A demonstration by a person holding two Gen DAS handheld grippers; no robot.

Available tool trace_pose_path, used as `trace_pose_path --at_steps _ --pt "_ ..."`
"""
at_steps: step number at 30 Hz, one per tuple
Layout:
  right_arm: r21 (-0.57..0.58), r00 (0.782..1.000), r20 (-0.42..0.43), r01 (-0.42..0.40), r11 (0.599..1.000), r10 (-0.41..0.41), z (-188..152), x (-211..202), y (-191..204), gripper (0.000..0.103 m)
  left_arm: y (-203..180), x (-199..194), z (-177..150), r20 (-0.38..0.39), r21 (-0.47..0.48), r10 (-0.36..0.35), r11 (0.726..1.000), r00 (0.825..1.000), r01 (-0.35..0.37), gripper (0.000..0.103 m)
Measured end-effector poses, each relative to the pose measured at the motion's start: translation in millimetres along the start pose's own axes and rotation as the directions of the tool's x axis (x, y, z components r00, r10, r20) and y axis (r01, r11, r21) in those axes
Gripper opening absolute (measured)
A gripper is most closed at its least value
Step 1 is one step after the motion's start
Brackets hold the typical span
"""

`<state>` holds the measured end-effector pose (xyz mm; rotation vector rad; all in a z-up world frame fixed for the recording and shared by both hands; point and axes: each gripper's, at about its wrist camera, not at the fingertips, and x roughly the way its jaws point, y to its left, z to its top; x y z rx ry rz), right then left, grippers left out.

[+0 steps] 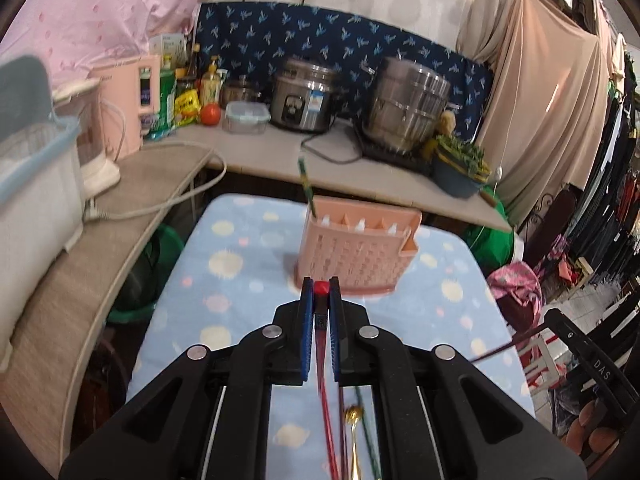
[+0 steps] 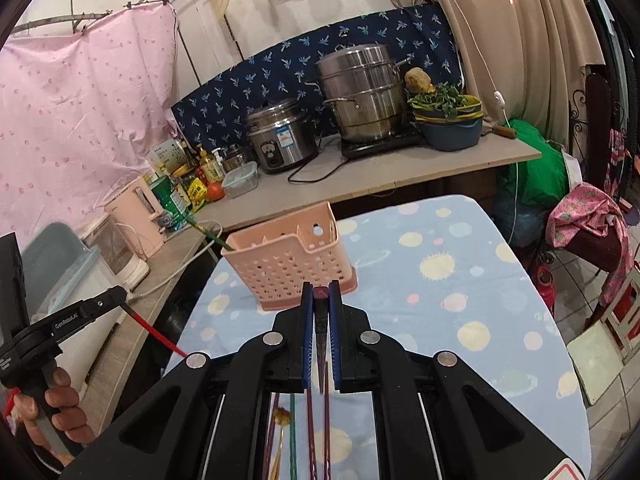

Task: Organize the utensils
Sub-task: 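Carry the red chopstick with the left tool while the right tool carries the dark red one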

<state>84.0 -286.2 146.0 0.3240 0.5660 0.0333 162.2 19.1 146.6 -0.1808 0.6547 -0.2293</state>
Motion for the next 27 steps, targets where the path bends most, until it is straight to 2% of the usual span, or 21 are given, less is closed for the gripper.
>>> trace_pose_path --at_steps 5,9,16,18,21,25,27 --pt "0.004 0.996 0.085 -0.016 1.000 0.015 41 8 6 0.007 -11 1 48 0.081 0.003 -0.017 1.000 0.997 0.017 0.007" --pt "0.030 0.987 0.153 -0.050 0.998 0.045 73 16 9 0.007 -19 -3 84 0.156 0.002 -0.023 1.000 0.987 0.023 0.007" --pt "0.073 0.956 0.276 -0.120 0.990 0.096 128 39 21 0.007 -27 -3 139 0.314 -0.010 -0.046 0.999 0.948 0.052 0.007" --pt "0.074 0.949 0.301 -0.125 0.989 0.097 140 48 25 0.007 -29 5 149 0.332 -0.014 -0.043 0.999 0.942 0.050 0.007" --pt "0.066 0.944 0.316 -0.117 0.991 0.090 153 65 33 0.007 -30 19 159 0.330 -0.024 -0.055 0.997 0.942 0.067 0.007" --pt "0.066 0.956 0.282 -0.100 0.993 0.078 156 93 35 0.007 -34 40 162 0.323 -0.024 -0.060 0.997 0.944 0.072 0.007" --pt "0.059 0.963 0.260 -0.087 0.994 0.069 152 107 36 0.007 -37 55 160 0.303 -0.018 -0.057 0.998 0.951 0.065 0.007"
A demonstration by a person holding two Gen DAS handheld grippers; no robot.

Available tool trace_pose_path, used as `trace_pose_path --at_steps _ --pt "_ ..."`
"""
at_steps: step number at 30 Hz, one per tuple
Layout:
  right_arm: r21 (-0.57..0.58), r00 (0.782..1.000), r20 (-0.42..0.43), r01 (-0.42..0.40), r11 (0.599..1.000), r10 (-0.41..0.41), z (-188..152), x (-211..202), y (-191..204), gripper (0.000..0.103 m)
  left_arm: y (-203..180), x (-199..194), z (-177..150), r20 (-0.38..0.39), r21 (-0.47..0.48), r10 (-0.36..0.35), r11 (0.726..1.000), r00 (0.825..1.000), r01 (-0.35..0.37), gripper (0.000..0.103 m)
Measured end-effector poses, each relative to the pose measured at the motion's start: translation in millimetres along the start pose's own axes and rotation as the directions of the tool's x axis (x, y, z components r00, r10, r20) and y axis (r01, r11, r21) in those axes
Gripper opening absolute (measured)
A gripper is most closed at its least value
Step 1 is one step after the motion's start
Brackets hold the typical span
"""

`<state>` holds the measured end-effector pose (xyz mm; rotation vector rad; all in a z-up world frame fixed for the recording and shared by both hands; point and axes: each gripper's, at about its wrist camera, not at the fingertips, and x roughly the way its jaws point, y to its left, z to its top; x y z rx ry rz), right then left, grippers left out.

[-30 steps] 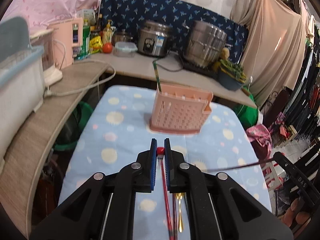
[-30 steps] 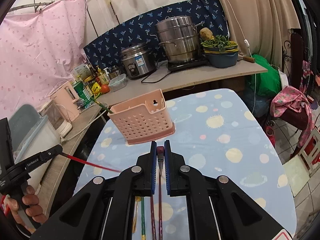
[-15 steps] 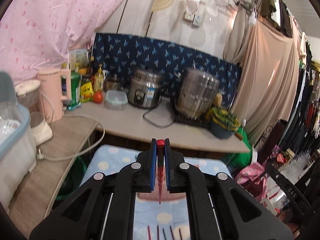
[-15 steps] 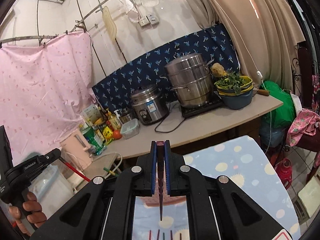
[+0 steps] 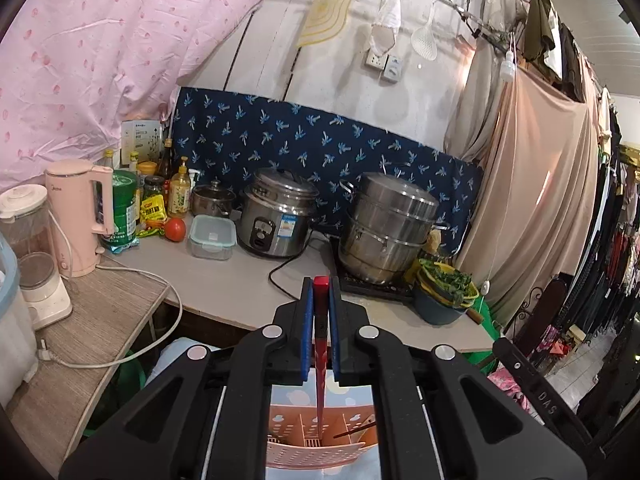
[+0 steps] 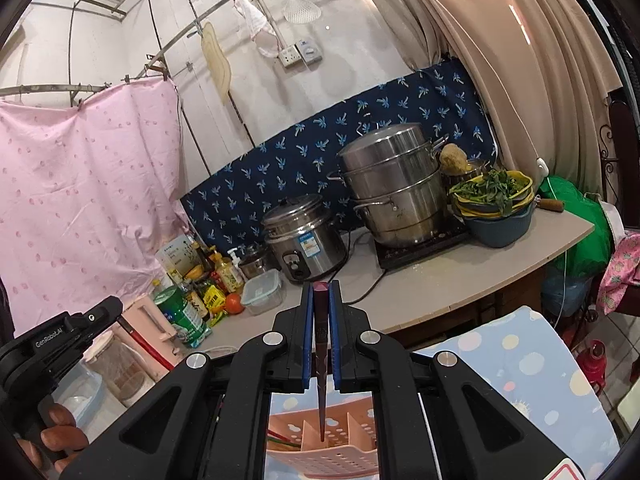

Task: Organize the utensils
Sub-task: 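Carry the red chopstick with the left tool while the right tool carries the dark red one, then open both tools to drop the chopsticks into the pink basket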

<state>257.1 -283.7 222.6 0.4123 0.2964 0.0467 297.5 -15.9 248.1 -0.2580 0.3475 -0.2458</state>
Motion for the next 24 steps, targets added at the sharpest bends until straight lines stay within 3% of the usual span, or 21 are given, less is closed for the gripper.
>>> trace_pose_path --at_steps 10,15,19,24 --pt "-0.009 0.989 -0.142 0.032 0.999 -0.033 -51 43 -21 0.007 13 56 -52 -0.153 0.002 0.027 1.000 0.988 -0.027 0.007" --pt "-0.013 0.987 -0.158 0.041 0.999 -0.043 -63 43 -25 0.015 17 60 -63 -0.167 -0.003 0.032 0.999 0.985 -0.033 0.008" --pt "0.006 0.987 -0.154 0.037 0.999 -0.036 -64 33 -28 0.022 19 55 -68 -0.169 -0.008 0.049 0.999 0.984 -0.051 0.033" --pt "0.015 0.985 -0.169 0.025 1.000 -0.022 -69 9 -31 0.024 22 37 -76 -0.188 0.008 0.058 0.998 0.980 -0.057 0.041"
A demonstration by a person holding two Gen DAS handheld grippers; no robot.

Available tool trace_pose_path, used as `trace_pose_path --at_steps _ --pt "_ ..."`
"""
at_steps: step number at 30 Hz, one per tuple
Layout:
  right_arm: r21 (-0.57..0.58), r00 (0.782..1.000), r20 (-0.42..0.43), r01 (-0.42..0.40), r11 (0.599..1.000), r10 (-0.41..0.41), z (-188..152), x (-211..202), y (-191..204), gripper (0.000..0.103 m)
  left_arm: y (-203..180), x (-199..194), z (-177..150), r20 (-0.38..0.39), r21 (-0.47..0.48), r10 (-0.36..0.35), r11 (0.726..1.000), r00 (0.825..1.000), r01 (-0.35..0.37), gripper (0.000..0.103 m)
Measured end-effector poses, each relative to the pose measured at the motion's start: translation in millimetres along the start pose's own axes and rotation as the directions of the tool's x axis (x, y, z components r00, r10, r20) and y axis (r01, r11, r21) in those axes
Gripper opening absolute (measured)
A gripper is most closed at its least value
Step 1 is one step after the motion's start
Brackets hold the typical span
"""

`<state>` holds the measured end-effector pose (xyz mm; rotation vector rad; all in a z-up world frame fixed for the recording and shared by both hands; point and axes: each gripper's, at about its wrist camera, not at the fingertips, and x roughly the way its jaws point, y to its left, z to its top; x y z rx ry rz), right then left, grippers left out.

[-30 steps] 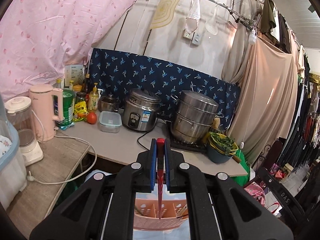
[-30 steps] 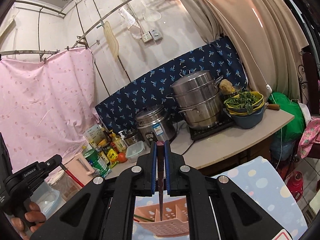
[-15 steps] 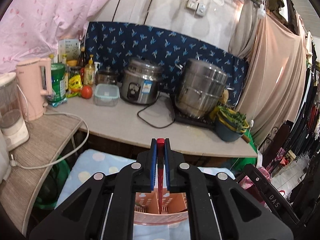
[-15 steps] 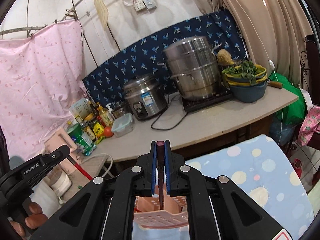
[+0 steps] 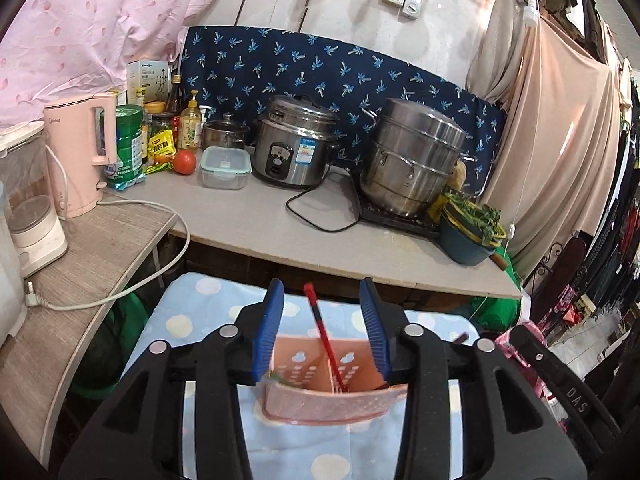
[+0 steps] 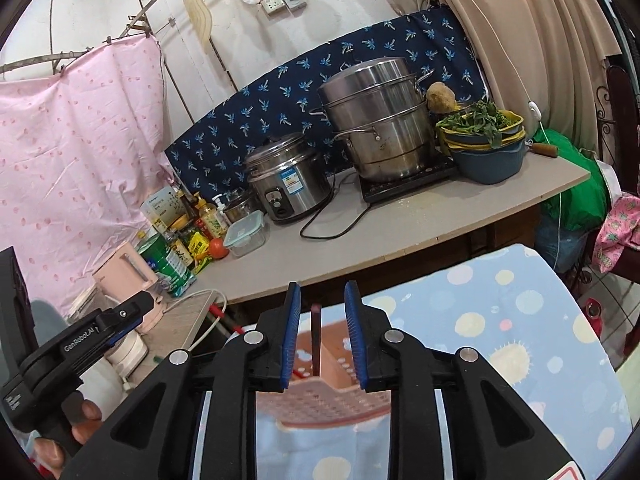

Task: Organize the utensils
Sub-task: 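Open both tools to drop the chopsticks into the pink basket, then move both open tools back down to the remaining chopsticks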

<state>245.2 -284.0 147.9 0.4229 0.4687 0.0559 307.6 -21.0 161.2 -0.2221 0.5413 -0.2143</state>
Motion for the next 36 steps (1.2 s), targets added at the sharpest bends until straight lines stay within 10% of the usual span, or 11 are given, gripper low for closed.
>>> trace_pose_path --at_steps 11,26,36 --pt "-0.003 0.986 -0.167 0.011 1.000 -0.011 -84 -64 -10 0.024 12 -50 -79 -0.175 0.048 0.015 0.999 0.984 -0.006 0.053" --pt "-0.130 0.905 -0.402 0.094 0.987 -0.140 -244 -126 -30 0.024 35 -92 -247 -0.413 0.062 0.051 0.998 0.909 -0.028 0.053" --pt "-0.155 0.874 -0.459 0.098 0.983 -0.159 -288 -133 -30 0.024 44 -102 -293 -0.469 0.073 0.070 0.997 0.880 -0.041 0.053"
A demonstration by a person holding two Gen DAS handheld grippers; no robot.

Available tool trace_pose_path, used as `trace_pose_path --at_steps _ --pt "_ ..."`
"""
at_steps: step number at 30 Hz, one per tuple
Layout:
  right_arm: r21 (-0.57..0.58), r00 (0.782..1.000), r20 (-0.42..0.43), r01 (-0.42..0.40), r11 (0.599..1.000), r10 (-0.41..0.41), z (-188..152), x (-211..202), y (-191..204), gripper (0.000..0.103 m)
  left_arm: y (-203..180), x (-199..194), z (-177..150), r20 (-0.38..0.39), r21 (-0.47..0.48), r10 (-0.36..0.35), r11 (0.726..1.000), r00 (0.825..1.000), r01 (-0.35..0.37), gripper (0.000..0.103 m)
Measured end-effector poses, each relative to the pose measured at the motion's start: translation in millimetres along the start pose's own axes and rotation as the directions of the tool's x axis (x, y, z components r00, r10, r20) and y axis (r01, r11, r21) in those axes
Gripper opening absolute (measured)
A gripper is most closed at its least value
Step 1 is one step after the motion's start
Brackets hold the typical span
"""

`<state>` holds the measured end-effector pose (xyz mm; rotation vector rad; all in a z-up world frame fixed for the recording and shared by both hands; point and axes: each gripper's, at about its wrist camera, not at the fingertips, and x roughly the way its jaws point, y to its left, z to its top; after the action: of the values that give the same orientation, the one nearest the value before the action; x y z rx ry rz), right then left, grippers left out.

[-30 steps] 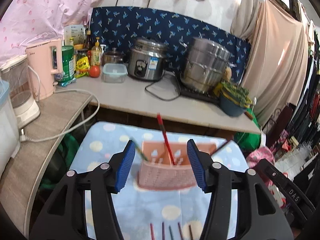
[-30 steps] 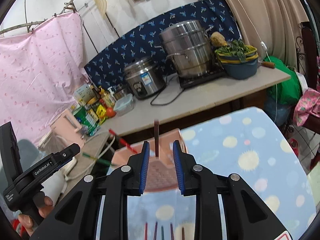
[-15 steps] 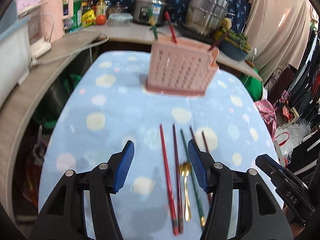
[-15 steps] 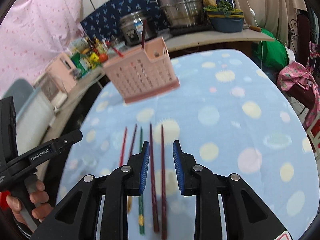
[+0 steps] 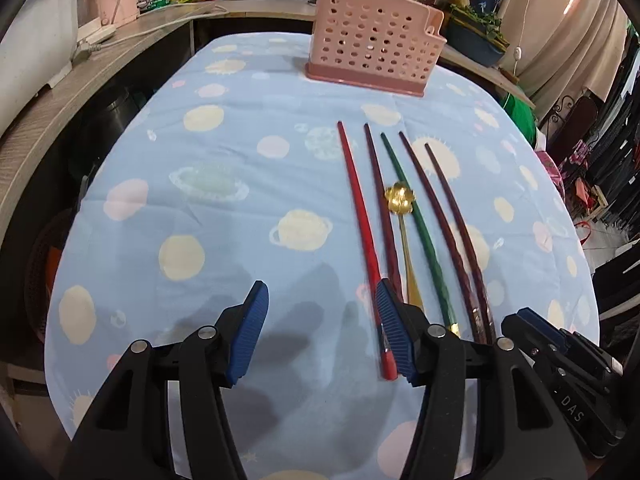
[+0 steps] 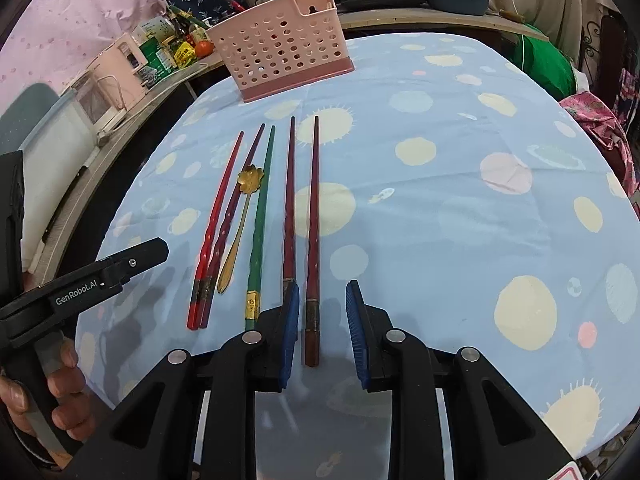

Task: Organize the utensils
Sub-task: 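Move both open tools back down to the remaining chopsticks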

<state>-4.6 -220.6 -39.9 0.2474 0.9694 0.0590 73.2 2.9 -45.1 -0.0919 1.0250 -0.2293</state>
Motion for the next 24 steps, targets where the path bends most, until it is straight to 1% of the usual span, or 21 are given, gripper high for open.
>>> trace_pose_path --at_steps 3,6,10,17,22,24 --pt "-0.021 1.000 0.000 0.011 1.000 -0.011 -2 2 5 0.024 -1 1 -4 -0.006 0.000 -0.005 1.000 1.000 0.005 0.053" --pt "-0.017 1.000 -0.009 0.013 1.000 -0.013 -3 5 4 0.024 -5 2 -6 -0.006 0.015 -0.006 1.000 1.000 0.007 0.053" --pt "-0.006 1.000 -0.015 0.024 1.000 -0.024 -3 9 1 0.021 -8 5 -9 -0.017 0.027 -0.009 1.000 1.000 0.010 0.054" --pt "-0.019 0.999 -0.024 0.021 1.000 -0.022 -4 13 4 0.020 -16 10 -13 -0.033 0.051 -0.016 0.999 0.999 0.017 0.054" --pt "-0.016 0.999 -0.019 0.028 0.999 -0.028 -3 15 2 0.012 -18 17 -16 -0.051 0.058 -0.003 0.998 0.999 0.006 0.054" --pt "-0.016 0.999 -0.019 0.030 0.999 -0.030 -3 15 1 0.011 -19 17 -17 -0.046 0.068 0.008 0.998 0.999 -0.005 0.054"
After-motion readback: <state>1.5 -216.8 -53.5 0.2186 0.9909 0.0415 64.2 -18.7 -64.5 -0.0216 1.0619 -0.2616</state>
